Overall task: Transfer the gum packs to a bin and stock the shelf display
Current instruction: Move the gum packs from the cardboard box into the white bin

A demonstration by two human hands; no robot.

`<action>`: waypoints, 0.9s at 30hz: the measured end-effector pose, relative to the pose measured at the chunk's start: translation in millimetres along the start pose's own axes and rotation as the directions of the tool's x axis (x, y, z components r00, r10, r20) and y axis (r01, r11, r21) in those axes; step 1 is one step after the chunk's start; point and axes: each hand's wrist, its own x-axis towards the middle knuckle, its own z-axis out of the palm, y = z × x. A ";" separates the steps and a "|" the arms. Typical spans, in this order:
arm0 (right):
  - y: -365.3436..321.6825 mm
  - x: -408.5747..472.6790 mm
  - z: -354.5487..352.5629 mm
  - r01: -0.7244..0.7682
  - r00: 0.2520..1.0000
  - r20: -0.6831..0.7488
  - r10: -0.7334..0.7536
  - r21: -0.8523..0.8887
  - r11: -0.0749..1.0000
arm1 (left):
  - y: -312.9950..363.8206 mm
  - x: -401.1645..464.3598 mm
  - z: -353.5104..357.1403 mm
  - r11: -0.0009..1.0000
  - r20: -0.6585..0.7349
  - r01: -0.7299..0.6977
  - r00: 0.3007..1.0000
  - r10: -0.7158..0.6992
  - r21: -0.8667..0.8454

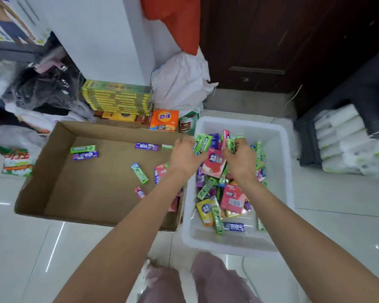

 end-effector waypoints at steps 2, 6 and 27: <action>11.3 11.2 -6.3 -0.016 0.998 0.061 0.018 -0.033 0.999 | 14.9 8.4 18.6 0.996 0.015 -0.003 1.000 0.002 0.088; 22.3 22.6 -9.5 0.040 0.978 0.208 -0.026 -0.064 0.997 | 27.4 18.3 41.6 0.971 0.040 -0.003 0.999 -0.007 0.241; -146.8 -50.6 158.5 0.437 0.729 0.577 -0.368 0.021 0.899 | -186.7 4.1 -140.1 0.939 -0.152 0.245 0.965 -0.213 0.243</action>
